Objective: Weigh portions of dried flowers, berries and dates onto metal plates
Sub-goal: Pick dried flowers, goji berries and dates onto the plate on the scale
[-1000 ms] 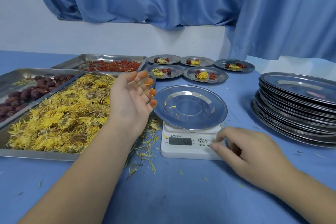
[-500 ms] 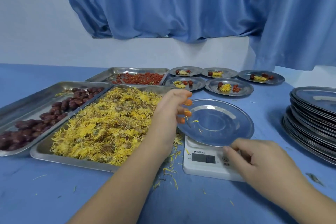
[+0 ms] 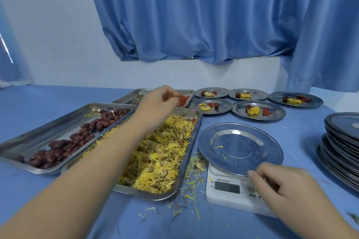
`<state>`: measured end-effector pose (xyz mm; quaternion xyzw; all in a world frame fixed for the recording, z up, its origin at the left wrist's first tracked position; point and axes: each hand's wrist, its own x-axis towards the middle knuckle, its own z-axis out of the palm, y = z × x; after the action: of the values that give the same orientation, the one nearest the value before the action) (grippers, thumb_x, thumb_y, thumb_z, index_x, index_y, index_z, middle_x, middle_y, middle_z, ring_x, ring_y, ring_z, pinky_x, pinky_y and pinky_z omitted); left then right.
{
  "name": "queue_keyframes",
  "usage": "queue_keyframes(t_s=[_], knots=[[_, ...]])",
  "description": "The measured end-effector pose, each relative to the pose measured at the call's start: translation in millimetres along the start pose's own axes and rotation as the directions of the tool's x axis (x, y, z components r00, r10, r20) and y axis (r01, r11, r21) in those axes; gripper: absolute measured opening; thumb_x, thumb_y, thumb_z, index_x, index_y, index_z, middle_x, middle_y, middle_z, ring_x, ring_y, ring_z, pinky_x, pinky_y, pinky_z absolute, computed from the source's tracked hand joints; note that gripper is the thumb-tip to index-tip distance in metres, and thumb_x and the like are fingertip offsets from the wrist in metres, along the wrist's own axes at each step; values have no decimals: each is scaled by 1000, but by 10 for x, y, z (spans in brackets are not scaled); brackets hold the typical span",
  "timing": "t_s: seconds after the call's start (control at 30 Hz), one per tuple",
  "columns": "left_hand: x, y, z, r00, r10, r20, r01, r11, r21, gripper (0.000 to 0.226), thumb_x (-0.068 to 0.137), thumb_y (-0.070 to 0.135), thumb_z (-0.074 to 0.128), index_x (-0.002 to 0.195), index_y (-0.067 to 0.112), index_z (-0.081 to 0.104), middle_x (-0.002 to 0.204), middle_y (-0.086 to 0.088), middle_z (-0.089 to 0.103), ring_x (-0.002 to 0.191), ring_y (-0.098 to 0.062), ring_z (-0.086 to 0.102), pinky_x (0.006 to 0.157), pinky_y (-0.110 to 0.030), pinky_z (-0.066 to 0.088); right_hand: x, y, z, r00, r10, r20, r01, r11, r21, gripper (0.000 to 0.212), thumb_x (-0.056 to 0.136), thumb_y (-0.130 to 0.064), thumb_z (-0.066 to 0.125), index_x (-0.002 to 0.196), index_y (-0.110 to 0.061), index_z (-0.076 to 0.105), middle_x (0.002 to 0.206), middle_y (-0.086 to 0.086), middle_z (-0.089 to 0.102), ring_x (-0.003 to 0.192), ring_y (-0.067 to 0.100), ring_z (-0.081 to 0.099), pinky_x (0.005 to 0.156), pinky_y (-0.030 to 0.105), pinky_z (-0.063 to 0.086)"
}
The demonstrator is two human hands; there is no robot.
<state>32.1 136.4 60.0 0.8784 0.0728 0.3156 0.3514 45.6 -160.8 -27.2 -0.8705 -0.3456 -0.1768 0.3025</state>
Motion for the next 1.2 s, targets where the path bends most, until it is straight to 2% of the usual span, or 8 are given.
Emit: queue_keyframes(t_s=[0.2,0.33,0.4,0.57,0.67,0.8,1.03,1.2], knots=[[477,-723,-387,970,-242,10,228,926,299,20,97,18,50,108,29,61,111,6,65,73,-7,57,58,-22,43,30,34,47,997,-81,-6,81,997,-1,43,81,-28,70,54,-24,37,47,-8,37,44,7,36,53,28,37],[578,-1008,-350,917,-353,185,207,819,535,38,99,17,43,133,24,56,146,-8,48,128,-30,49,104,-44,38,47,91,57,995,-96,28,96,995,15,38,83,-34,67,57,-20,43,51,-9,44,49,9,42,53,25,37],[612,-1042,-345,887,-374,270,164,803,573,41,98,12,41,133,27,56,151,-5,43,137,-27,41,114,-46,30,54,102,66,995,-96,38,95,995,26,37,84,-37,64,58,-20,44,52,-8,46,52,12,45,52,24,36],[637,-980,-391,877,-391,279,165,790,590,34,91,16,61,123,29,61,134,-5,55,86,-15,59,72,-27,48,61,84,55,994,-93,54,92,995,33,38,85,-36,64,57,-20,43,52,-6,45,53,14,45,50,28,37],[665,-878,-465,896,-354,268,146,805,575,21,85,16,70,100,31,66,111,2,58,89,-12,54,81,-29,38,58,76,47,995,-87,48,85,995,46,40,85,-35,64,56,-22,40,50,-6,42,51,14,42,51,30,37],[660,-704,-555,917,-309,252,156,860,485,19,87,9,66,100,21,71,104,1,64,88,-11,58,70,-25,39,60,57,34,995,-91,49,88,994,63,41,85,-35,63,55,-25,37,50,-6,41,51,12,40,52,30,37],[547,-395,-664,921,-293,256,230,941,248,22,91,7,58,102,22,69,80,-9,62,38,-2,44,37,-17,34,48,68,7,992,-121,37,118,991,63,38,87,-37,61,59,-18,43,50,-4,41,52,14,41,51,27,34],[522,-298,-693,923,-297,247,281,955,96,26,90,7,56,99,26,72,73,-4,56,62,-15,46,63,-31,45,43,62,10,991,-128,37,126,990,61,38,86,-43,54,59,-18,42,53,-5,43,53,15,42,52,26,35]])
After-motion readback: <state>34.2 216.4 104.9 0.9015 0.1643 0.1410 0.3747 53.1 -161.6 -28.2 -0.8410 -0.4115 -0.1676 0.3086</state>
